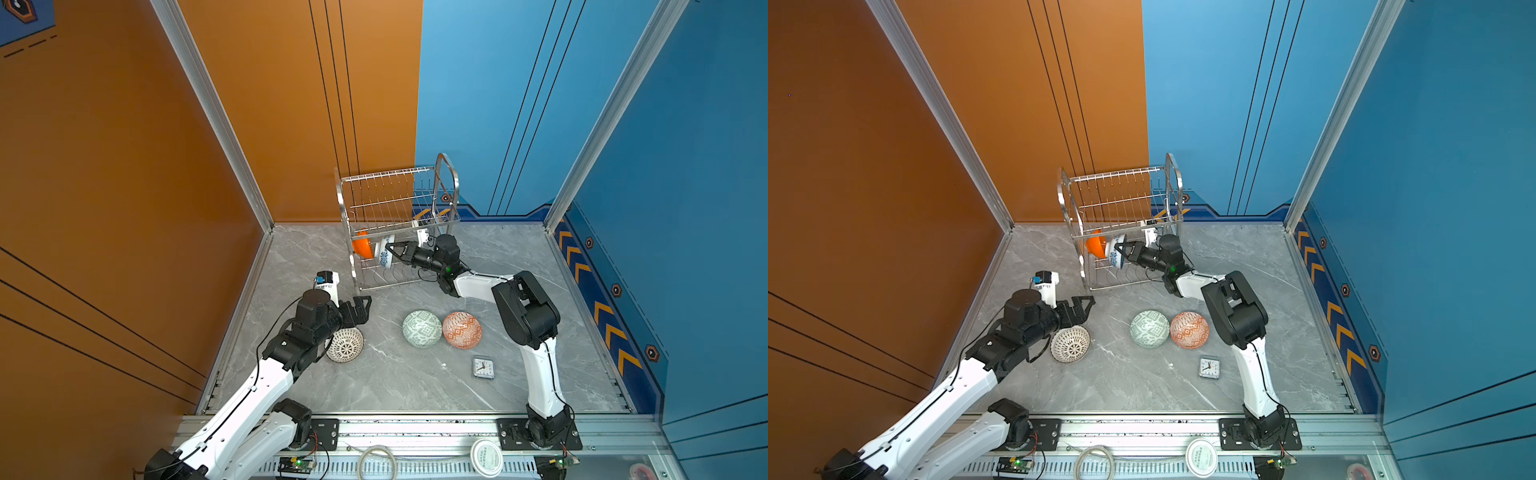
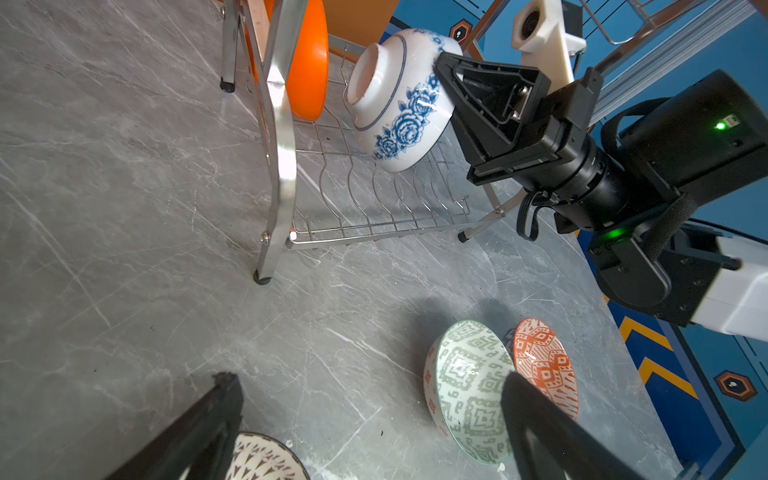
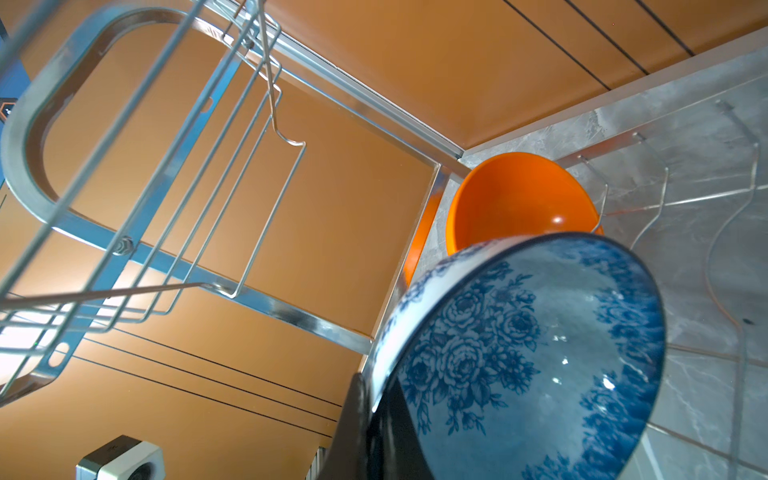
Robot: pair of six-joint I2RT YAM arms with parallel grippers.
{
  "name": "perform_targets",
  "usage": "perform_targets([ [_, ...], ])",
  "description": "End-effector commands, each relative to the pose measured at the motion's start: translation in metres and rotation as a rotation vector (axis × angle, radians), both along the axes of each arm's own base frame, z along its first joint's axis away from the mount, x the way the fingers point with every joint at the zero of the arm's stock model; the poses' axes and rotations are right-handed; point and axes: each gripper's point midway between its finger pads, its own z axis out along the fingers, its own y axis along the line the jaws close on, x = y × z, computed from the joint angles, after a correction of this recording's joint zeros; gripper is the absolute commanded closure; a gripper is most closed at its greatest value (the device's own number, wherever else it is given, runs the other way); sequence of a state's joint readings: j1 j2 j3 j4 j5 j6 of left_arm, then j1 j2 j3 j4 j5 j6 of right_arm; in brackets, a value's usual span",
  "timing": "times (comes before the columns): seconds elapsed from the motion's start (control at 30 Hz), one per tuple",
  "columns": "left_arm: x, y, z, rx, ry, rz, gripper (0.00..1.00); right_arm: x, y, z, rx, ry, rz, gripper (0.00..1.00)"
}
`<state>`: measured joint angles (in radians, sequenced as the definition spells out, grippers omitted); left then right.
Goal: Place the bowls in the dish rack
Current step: 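Push the floral bowl deeper into the rack beside the orange bowl with the right gripper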
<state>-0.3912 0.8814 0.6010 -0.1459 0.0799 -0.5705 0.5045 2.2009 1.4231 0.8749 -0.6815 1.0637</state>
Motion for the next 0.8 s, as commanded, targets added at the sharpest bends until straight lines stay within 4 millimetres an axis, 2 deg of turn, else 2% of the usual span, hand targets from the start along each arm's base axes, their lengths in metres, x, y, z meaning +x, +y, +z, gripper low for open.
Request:
perform_targets([
  [0.0,0.009,0.001,0.005,-0.010,-0.008,0.020,0.02,0.007,0.002,0.030,0.063,-0.074,0.005,1.00],
  [0.57,0.038,-0.004,0.004,0.004,0.007,0.034,0.02,0.036,0.006,0.021,0.056,-0.069,-0.002,1.00],
  [0.77,0.050,0.000,0.000,0.026,0.019,0.066,0.02,0.044,0.008,0.019,0.051,-0.069,-0.014,1.00],
])
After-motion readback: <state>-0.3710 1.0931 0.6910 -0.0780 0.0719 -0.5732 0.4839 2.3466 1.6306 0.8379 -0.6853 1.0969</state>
